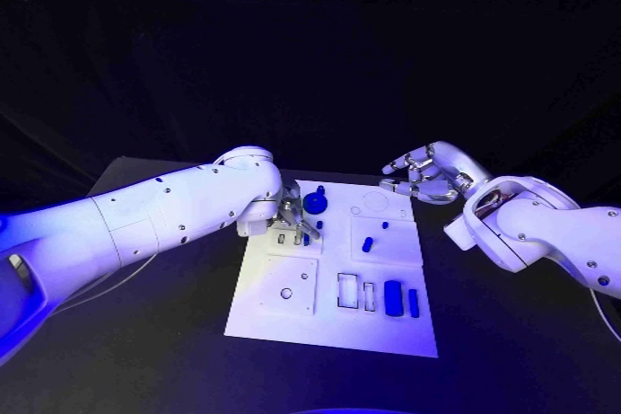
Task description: Assemble the parts on the task board
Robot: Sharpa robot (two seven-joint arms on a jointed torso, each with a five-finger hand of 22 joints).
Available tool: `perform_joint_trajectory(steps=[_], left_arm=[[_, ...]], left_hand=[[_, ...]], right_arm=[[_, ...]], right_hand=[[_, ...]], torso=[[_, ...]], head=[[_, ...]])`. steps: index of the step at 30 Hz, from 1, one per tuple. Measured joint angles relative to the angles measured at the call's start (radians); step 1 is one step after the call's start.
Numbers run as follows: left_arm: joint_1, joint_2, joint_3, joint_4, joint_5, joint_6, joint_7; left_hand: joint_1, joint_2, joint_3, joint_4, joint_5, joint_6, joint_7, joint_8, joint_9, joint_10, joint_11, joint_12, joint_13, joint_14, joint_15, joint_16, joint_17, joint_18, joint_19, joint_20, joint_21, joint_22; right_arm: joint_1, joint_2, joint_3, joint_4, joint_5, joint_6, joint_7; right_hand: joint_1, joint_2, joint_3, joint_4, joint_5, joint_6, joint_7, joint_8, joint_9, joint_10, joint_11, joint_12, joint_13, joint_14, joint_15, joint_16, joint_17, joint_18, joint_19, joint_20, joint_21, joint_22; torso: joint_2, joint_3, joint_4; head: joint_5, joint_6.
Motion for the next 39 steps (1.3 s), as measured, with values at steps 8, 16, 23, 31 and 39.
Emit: perform_joint_trajectory(steps=[8,16,23,31,39], left_arm=[[0.000,0.002,0.000,-0.003,0.000,0.006,-0.001],[0.000,0.002,0.000,-0.005,0.003,0.005,0.000],[0.001,0.002,0.001,-0.005,0.019,0.006,0.003],[0.001,0.001,0.002,-0.006,0.030,0.006,0.008],[0.001,-0.017,0.002,0.000,0.044,0.000,0.014]], left_hand=[[0.005,0.005,0.009,0.003,0.000,0.000,0.000,0.000,0.006,0.000,0.000,0.000,0.000,0.000,0.000,0.000,0.000,0.000,0.000,0.000,0.000,0.002],[0.087,0.061,0.071,-0.033,0.000,-0.020,-0.001,0.004,0.026,-0.009,-0.002,-0.006,-0.005,0.000,0.000,0.000,0.001,0.000,0.000,0.000,0.004,0.009],[0.134,0.067,0.117,-0.062,0.000,-0.027,-0.002,0.000,0.035,-0.016,-0.002,-0.025,-0.019,0.000,0.000,0.000,0.001,0.000,0.000,0.000,0.008,0.011],[0.166,0.064,0.175,-0.078,-0.004,-0.032,-0.003,-0.013,0.038,-0.023,-0.002,-0.047,-0.036,0.000,0.000,0.000,0.001,0.000,-0.004,0.004,0.008,0.014],[0.192,0.045,0.240,-0.066,0.001,-0.038,0.002,-0.028,0.045,-0.030,-0.002,-0.063,-0.047,0.000,0.000,0.000,0.000,0.000,-0.004,0.004,0.012,0.016]], right_arm=[[-0.001,0.001,0.000,-0.001,0.000,0.000,0.000],[-0.002,0.002,0.000,-0.002,0.000,0.001,-0.001],[-0.004,0.003,0.000,-0.003,0.000,0.004,-0.003],[-0.004,0.002,0.000,-0.004,0.000,0.006,-0.005],[-0.005,0.002,0.000,-0.004,0.000,0.007,-0.006]], right_hand=[[0.000,0.000,0.000,0.000,0.000,0.000,0.000,0.000,0.000,0.000,0.000,0.000,0.000,0.000,0.000,0.000,-0.002,0.000,0.000,0.000,0.000,0.000],[0.000,0.000,0.000,0.000,0.000,0.000,0.000,0.000,0.000,0.000,0.000,0.000,0.000,0.000,0.000,0.000,-0.002,0.000,0.000,0.000,0.000,0.000],[0.000,0.000,0.000,0.000,0.000,0.000,0.000,0.000,0.000,0.000,0.000,0.000,0.000,0.000,0.000,0.000,-0.003,0.000,0.000,0.000,-0.005,0.000],[0.000,0.000,0.000,0.000,0.000,0.000,0.000,0.000,0.000,0.000,0.000,0.000,0.000,0.000,0.000,0.000,-0.003,0.000,0.000,0.000,-0.005,0.000],[0.000,0.000,0.000,0.000,0.000,0.000,0.000,0.000,0.000,0.000,0.000,0.000,0.000,0.000,0.000,0.000,-0.003,0.000,0.000,0.000,-0.005,0.000]], torso=[[0.000,0.0000,-0.0001],[0.000,0.0000,0.0005],[0.000,0.0004,0.0006],[0.000,0.0004,0.0004],[0.000,0.0007,0.0006]], head=[[0.001,0.000],[-0.001,-0.002],[0.001,-0.004],[0.000,-0.005],[-0.001,-0.002]])
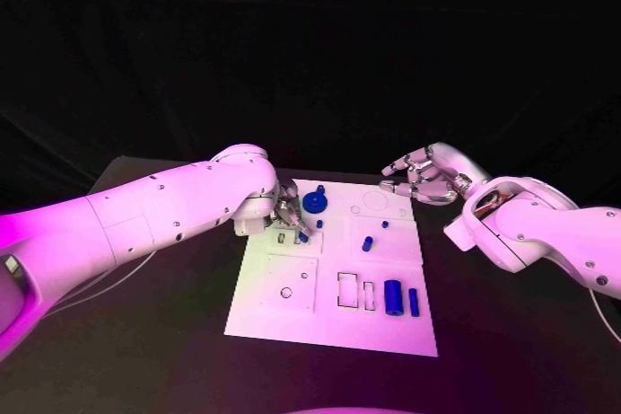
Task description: Assemble the parts on the task board
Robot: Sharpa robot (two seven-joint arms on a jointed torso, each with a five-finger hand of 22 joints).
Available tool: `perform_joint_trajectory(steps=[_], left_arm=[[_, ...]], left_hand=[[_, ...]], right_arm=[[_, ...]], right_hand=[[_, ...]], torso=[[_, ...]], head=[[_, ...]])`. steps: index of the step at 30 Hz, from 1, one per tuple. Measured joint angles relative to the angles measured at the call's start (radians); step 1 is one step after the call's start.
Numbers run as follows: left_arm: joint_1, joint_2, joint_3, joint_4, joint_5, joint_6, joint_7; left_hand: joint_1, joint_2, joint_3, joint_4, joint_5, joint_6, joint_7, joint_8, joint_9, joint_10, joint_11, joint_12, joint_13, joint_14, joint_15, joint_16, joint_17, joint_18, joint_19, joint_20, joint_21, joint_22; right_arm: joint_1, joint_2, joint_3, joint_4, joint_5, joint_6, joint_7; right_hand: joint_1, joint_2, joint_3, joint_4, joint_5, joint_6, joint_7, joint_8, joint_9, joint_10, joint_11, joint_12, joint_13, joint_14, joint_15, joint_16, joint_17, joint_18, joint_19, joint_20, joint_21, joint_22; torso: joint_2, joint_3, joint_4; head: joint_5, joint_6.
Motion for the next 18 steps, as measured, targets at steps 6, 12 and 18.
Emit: perform_joint_trajectory(steps=[6,12,18], left_arm=[[-0.002,-0.025,0.000,0.019,0.017,-0.024,0.005],[-0.003,-0.055,0.000,0.047,0.037,-0.067,0.013],[-0.010,-0.076,0.000,0.070,0.051,-0.107,0.021]], left_hand=[[-0.021,-0.054,0.103,0.002,0.000,0.001,-0.001,-0.013,0.001,0.000,0.000,-0.011,-0.005,0.000,0.000,0.000,0.000,0.000,0.000,0.000,0.003,0.005],[-0.073,-0.118,0.253,-0.013,0.000,0.001,-0.001,-0.019,0.016,0.005,-0.005,-0.011,-0.006,0.002,-0.002,0.000,0.000,0.000,0.000,0.000,0.004,0.012],[-0.099,-0.144,0.320,-0.026,0.000,0.008,0.000,-0.023,0.030,0.006,-0.006,-0.015,-0.006,0.002,-0.002,0.000,0.000,0.000,0.000,0.000,0.004,0.013]], right_arm=[[-0.001,0.000,0.000,-0.001,0.000,0.000,0.000],[-0.002,0.000,0.000,-0.002,0.000,0.001,0.000],[-0.003,-0.001,0.000,-0.002,0.000,0.001,0.000]], right_hand=[[0.000,0.000,0.000,0.000,0.000,0.000,0.000,0.000,0.000,0.000,0.000,0.000,0.000,0.000,0.000,0.000,0.000,0.000,0.000,0.000,0.000,0.000],[0.000,0.000,0.000,0.000,0.000,0.000,0.000,0.000,0.000,0.000,0.000,0.000,0.000,0.000,0.000,0.000,0.000,0.000,0.000,0.000,0.000,0.000],[0.000,0.000,0.000,0.000,0.000,0.000,0.000,0.000,0.000,0.000,0.000,0.000,0.000,0.000,0.000,0.000,0.000,0.000,0.000,0.000,0.000,0.000]], torso=[[0.000,0.0004,0.0006],[0.000,0.0004,0.0016],[0.000,0.0000,0.0022]], head=[[0.002,0.002],[0.004,0.003],[0.006,0.002]])
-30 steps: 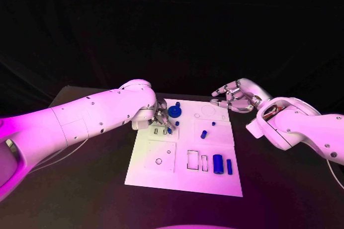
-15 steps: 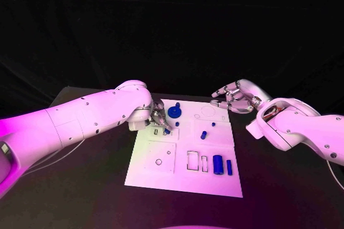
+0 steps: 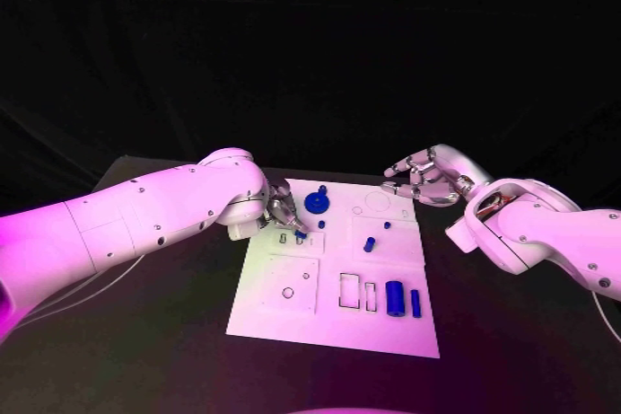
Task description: Assemble the parts on the task board
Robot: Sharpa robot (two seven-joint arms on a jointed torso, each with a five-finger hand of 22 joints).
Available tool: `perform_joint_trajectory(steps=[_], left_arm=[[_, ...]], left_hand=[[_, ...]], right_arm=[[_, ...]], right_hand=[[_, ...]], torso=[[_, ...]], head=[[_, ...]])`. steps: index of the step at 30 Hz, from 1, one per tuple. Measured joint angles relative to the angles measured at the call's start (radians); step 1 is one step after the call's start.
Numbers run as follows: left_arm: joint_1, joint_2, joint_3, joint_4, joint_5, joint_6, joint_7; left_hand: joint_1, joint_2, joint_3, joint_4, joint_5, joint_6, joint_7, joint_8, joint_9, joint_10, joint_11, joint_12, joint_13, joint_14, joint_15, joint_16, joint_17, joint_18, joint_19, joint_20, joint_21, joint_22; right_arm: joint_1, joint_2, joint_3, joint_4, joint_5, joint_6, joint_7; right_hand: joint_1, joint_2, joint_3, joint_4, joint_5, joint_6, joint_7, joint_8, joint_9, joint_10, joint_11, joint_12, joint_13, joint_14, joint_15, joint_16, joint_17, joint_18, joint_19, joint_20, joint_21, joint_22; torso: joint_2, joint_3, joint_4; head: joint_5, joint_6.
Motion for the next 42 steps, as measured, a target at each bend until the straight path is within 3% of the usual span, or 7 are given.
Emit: perform_joint_trajectory(steps=[8,19,42], left_arm=[[-0.012,-0.018,0.000,0.018,0.002,-0.030,0.006],[-0.022,-0.012,0.000,0.012,-0.002,-0.033,0.004],[-0.022,-0.015,0.001,0.009,-0.024,-0.011,-0.008]], left_hand=[[-0.008,-0.008,0.017,0.002,-0.001,0.000,0.000,-0.001,0.006,0.000,0.000,0.000,0.000,0.000,0.000,0.000,0.000,0.000,0.000,0.000,0.000,0.001],[-0.022,-0.022,0.050,-0.007,-0.003,0.004,-0.004,-0.005,0.012,0.008,0.000,-0.004,-0.002,0.000,0.000,0.000,0.000,0.000,0.000,0.000,0.004,0.003],[-0.049,-0.040,0.080,-0.017,-0.003,0.011,-0.003,0.005,0.028,0.015,-0.005,-0.005,0.000,0.000,-0.007,0.000,0.000,0.000,0.000,0.000,0.004,0.005]], right_arm=[[-0.002,-0.002,0.000,0.000,0.000,0.000,0.000],[-0.005,-0.002,0.000,0.000,0.000,0.001,0.000],[-0.007,-0.001,0.000,-0.002,0.000,0.002,0.000]], right_hand=[[0.000,0.000,0.000,0.000,0.000,0.000,0.000,0.000,0.000,0.000,0.000,0.000,0.000,0.000,0.000,0.000,0.000,0.000,0.000,0.000,0.000,0.001],[0.000,0.000,0.000,0.000,0.002,0.000,0.000,0.000,0.000,0.000,0.000,0.000,0.000,0.000,0.000,0.000,0.000,0.000,0.000,0.000,0.000,0.001],[0.000,0.000,0.000,0.000,0.004,0.000,0.000,0.000,0.000,0.000,0.000,0.000,0.000,0.000,0.000,0.000,0.000,0.000,0.000,0.000,0.000,0.000]], torso=[[0.000,-0.0008,-0.0001],[0.001,-0.0014,-0.0023],[0.001,-0.0002,-0.0030]], head=[[0.003,-0.004],[0.010,-0.008],[0.013,-0.011]])
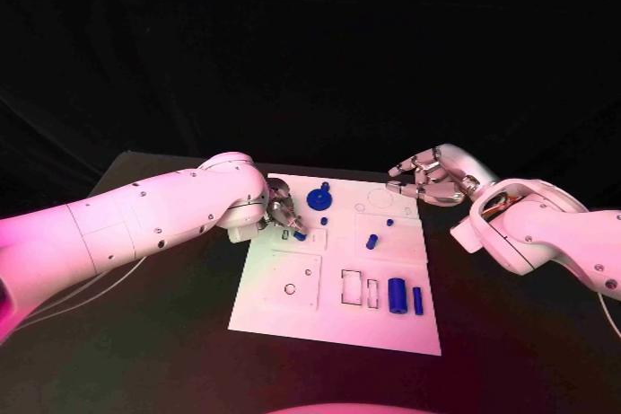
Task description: Assemble the parts on the task board
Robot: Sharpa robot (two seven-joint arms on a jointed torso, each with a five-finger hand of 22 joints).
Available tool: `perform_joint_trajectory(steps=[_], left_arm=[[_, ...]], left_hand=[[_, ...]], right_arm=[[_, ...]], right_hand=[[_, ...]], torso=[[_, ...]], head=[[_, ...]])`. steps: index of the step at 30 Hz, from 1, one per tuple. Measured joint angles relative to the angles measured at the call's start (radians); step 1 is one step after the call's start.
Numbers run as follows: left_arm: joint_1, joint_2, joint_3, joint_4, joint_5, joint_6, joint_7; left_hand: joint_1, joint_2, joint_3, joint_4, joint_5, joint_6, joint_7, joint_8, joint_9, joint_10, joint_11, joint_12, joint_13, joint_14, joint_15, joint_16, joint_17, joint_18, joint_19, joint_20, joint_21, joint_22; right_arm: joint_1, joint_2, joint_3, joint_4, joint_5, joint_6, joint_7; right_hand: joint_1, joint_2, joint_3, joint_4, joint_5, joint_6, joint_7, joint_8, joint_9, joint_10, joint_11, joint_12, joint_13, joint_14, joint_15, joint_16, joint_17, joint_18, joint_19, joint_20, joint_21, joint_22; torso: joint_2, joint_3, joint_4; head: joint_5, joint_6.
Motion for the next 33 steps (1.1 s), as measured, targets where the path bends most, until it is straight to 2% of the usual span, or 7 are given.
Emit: perform_joint_trajectory(steps=[25,26,33], left_arm=[[-0.002,0.001,-0.001,0.000,-0.013,-0.009,-0.011],[-0.002,0.001,-0.001,0.000,-0.013,-0.007,-0.011],[-0.001,0.002,0.000,0.000,-0.016,0.004,-0.015]], left_hand=[[-0.015,-0.007,0.019,-0.014,-0.001,0.004,-0.004,0.002,0.002,0.009,-0.002,0.009,0.008,0.000,0.000,0.000,0.001,0.000,0.000,0.000,0.000,0.002],[-0.014,-0.007,0.019,-0.014,-0.001,0.004,-0.004,0.004,0.002,0.009,-0.002,0.009,0.008,0.000,0.000,0.000,0.001,-0.010,0.000,0.000,0.000,0.002],[-0.019,-0.002,0.024,-0.012,-0.002,0.008,-0.001,0.004,0.007,0.009,-0.002,0.009,0.008,0.000,0.000,0.000,0.001,-0.011,0.000,0.000,0.004,0.005]], right_arm=[[-0.004,0.002,0.000,-0.001,0.000,0.001,0.000],[-0.004,0.002,0.000,-0.002,0.000,0.001,0.000],[-0.004,0.001,0.000,-0.002,0.000,0.002,0.000]], right_hand=[[0.000,0.000,0.000,0.000,0.000,0.000,0.000,0.000,0.000,0.000,0.000,0.000,0.000,0.000,0.000,0.000,0.000,0.000,0.000,0.000,0.000,0.000],[0.000,0.000,0.000,0.000,0.000,0.000,0.000,0.000,-0.001,0.000,0.000,0.000,0.000,0.000,0.000,0.000,0.000,0.000,0.000,0.000,0.000,0.000],[0.000,0.000,0.000,0.000,0.000,0.000,0.000,0.000,-0.001,0.000,0.000,0.000,0.000,0.000,0.000,0.000,0.000,0.000,0.000,0.000,0.000,0.000]], torso=[[0.000,0.0000,0.0002],[0.000,0.0000,0.0001],[0.000,-0.0001,-0.0004]], head=[[0.005,0.002],[0.005,0.002],[0.005,0.001]])
